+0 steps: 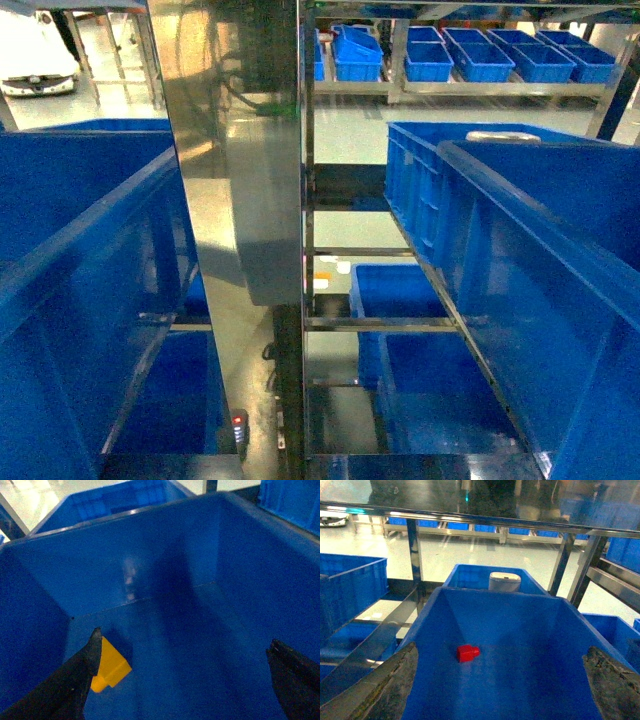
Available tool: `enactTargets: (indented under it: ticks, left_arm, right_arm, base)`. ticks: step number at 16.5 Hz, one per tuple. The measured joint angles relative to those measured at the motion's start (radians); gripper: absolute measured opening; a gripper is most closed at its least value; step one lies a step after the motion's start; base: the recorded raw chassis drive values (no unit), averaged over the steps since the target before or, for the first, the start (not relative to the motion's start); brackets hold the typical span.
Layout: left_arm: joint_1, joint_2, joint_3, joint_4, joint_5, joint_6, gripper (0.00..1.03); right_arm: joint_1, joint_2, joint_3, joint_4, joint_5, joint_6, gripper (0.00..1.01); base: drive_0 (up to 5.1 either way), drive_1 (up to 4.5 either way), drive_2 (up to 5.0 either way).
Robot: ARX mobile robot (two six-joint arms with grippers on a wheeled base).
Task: Sort and place red and yellow blocks in left bins
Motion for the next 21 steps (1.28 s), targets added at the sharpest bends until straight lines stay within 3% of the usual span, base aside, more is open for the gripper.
enactTargets:
  ticks: [3, 5, 7, 10, 11, 12, 13, 18, 19, 20, 21]
  left_arm:
    - [0.102, -0.318, -0.037, -0.204, 0.132, -0.078, 0.98]
    - [0.169, -0.494, -0.062, -0.327, 0.208, -0.104, 0.98]
    - [0.19, -0.578, -0.107, -0.326, 0.222, -0.126, 0.98]
    - [0.158, -0.567, -0.117, -0.323, 0.186, -0.128, 0.98]
    - [0.138, -0.59, -0.176, -0.143, 0.122, -0.167, 0.91]
    - [0.087, -0.653, -0.262, -0.017, 0.058, -0.23, 0.78]
    - [0.042, -0.696, -0.317, 0.024, 0.014, -0.262, 0.65]
    - [-0.103, -0.829, -0.418, -0.002, -0.137, -0.301, 0.05]
    - [-0.124, -0.853, -0.43, -0.008, -0.154, -0.304, 0.02]
    - [-0.139, -0.872, -0.441, -0.015, -0.171, -0.304, 0.02]
    - [-0.208, -0.898, -0.454, -0.032, -0.258, -0.305, 0.02]
  right_arm:
    - [0.0, 0.0, 0.0, 0.0, 0.0, 0.0, 0.98]
    - [0.0, 0.0, 0.0, 0.0, 0.0, 0.0, 0.98]
    - [0.0, 0.0, 0.0, 0.0, 0.0, 0.0, 0.98]
    - [0.0, 0.0, 0.0, 0.0, 0.0, 0.0, 0.98]
    - [0.016, -0.003, -0.013, 0.041, 0.03, 0.01, 0.94]
    - [0.069, -0.065, -0.051, 0.039, 0.098, 0.031, 0.82]
    - [0.077, -0.14, -0.12, 0.047, 0.096, 0.036, 0.69]
    - [0.072, -0.222, -0.266, 0.106, 0.11, 0.046, 0.09]
    - [0.072, -0.238, -0.286, 0.114, 0.11, 0.048, 0.02]
    - [0.072, -0.244, -0.303, 0.119, 0.11, 0.048, 0.02]
    - [0.072, -0.258, -0.322, 0.121, 0.11, 0.048, 0.02]
  base:
    - [0.0, 0.0, 0.0]
    - [0.0, 0.0, 0.0]
    - [0.0, 0.0, 0.0]
    - [0.0, 0.0, 0.0]
    - [0.0, 0.0, 0.0]
    - [0.0, 0.0, 0.0]
    - [0.0, 0.0, 0.0]
    - [0.0, 0.0, 0.0]
    - [0.0, 0.0, 0.0]
    - [0.0, 0.0, 0.0]
    - [0.0, 0.0, 0.0]
